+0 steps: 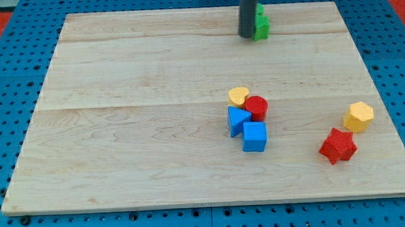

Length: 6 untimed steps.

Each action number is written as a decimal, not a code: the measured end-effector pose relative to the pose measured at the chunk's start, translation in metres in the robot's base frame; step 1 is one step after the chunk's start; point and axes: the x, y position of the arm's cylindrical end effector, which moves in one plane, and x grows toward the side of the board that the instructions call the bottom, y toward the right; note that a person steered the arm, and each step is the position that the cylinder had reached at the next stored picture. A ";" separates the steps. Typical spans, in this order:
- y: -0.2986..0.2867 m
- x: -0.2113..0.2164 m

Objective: Point your arm to the blue cube

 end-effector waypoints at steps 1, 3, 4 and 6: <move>0.015 0.022; 0.003 0.113; 0.022 0.164; -0.002 0.297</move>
